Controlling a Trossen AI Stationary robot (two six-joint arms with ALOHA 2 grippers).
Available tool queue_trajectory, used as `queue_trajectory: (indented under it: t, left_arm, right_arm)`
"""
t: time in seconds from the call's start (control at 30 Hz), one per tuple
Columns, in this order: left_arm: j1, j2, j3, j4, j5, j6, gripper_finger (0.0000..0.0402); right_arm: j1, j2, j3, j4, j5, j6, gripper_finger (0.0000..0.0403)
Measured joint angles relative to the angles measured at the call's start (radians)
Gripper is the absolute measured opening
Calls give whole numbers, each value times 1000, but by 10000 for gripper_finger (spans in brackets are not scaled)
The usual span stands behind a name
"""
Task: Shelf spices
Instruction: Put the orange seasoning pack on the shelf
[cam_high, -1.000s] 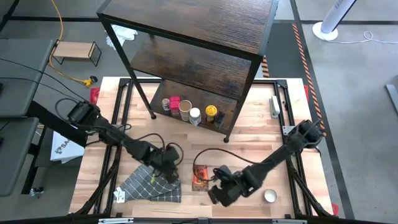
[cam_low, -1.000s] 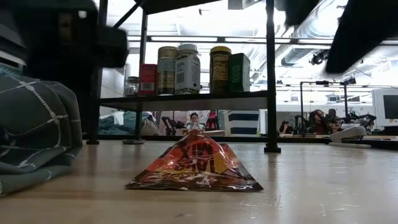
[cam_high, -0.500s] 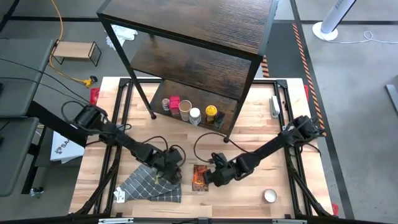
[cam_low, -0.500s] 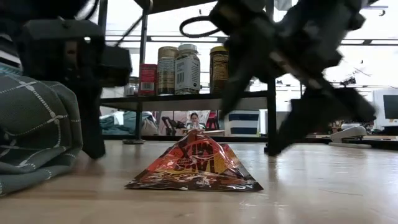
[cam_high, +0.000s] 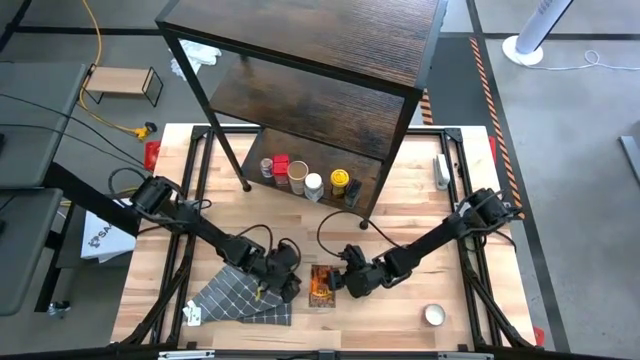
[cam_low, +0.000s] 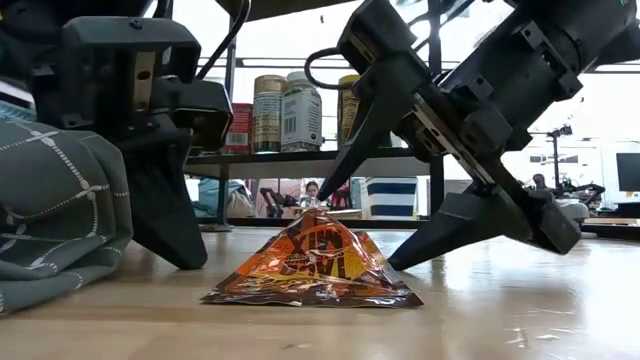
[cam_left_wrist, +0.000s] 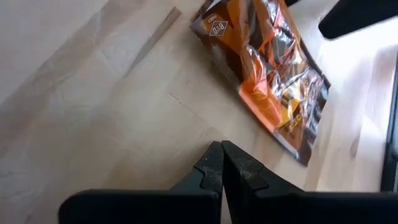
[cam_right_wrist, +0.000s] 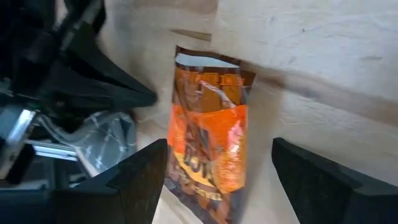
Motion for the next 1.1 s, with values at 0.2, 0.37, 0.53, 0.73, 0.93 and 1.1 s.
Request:
queue_trajectory:
  t: [0.2, 0.37, 0.53, 0.73, 0.93, 1.1]
  left_arm:
    - [0, 67, 12, 95, -16, -46, 0]
    - [4, 117, 98, 42, -15, -6, 0]
    - [16, 158, 163, 33, -7, 26, 0]
    - [33, 170, 174, 23, 3, 41, 0]
    - [50, 129, 172, -4, 92, 122, 0]
    - [37, -64, 163, -222, 118, 312, 0]
  right_arm:
    - [2, 4, -2, 10, -7, -19, 288]
    - [2, 40, -3, 69, 5, -18, 284]
    - [1, 68, -2, 153, -4, -15, 255]
    - [2, 69, 0, 169, -1, -31, 177]
    - [22, 52, -1, 165, -1, -76, 20]
    - [58, -53, -8, 53, -25, -133, 10]
